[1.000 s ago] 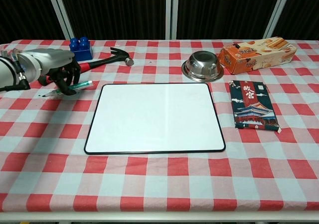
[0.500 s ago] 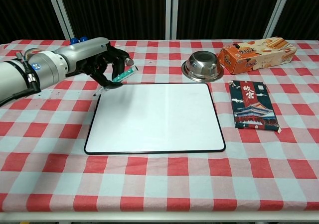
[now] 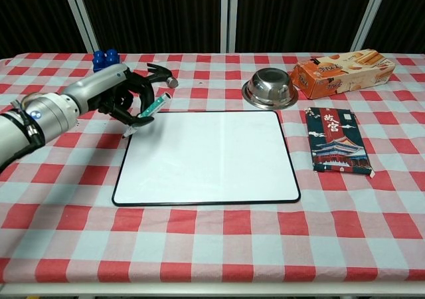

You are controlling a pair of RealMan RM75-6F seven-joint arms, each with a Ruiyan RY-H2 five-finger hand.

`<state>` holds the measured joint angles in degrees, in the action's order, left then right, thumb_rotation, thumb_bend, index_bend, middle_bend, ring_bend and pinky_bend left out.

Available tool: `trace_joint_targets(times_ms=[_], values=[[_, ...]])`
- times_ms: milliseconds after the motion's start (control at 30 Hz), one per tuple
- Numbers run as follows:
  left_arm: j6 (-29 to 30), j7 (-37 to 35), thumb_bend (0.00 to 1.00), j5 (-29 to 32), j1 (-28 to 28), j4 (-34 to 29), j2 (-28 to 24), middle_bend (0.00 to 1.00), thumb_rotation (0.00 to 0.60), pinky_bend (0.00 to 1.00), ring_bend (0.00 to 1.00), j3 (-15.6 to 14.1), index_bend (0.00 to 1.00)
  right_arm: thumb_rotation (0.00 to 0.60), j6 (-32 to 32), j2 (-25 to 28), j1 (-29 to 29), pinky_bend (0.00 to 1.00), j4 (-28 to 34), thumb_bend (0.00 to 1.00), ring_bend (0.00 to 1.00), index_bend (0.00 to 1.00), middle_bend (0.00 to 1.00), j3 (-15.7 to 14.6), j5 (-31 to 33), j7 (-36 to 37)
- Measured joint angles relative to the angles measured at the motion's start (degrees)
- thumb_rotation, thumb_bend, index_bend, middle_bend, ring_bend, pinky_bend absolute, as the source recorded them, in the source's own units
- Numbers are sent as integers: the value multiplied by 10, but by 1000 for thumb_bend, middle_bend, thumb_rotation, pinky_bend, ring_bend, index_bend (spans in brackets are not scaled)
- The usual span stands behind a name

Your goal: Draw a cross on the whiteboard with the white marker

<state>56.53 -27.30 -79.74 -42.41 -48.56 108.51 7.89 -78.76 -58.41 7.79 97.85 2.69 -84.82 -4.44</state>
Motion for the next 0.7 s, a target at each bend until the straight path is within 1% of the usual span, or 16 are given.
trace_joint_targets(times_ms=[67, 167, 467, 600, 700], values=[[6, -10, 338, -10, -1, 19, 20, 590, 600, 926, 764, -2, 600, 600, 0, 1, 0, 89, 1, 140, 0, 38, 109, 0, 0, -2], [10, -15, 338, -15, -5, 30, 35, 590, 600, 926, 763, -1, 600, 600, 1, 2, 0, 89, 2, 140, 0, 38, 109, 0, 3, -3], [12, -12, 337, -23, -13, 60, 59, 589, 600, 924, 760, -1, 601, 600, 2, 2, -1, 89, 0, 140, 0, 38, 109, -1, 5, 0], [2, -9, 337, -23, -24, 71, 75, 589, 600, 924, 760, 3, 601, 600, 1, 3, -2, 88, -2, 140, 0, 38, 109, -1, 5, 4], [-4, -7, 337, -20, -37, 80, 92, 590, 600, 924, 759, 12, 601, 600, -1, 4, -5, 88, -5, 140, 0, 38, 109, -2, 6, 7]])
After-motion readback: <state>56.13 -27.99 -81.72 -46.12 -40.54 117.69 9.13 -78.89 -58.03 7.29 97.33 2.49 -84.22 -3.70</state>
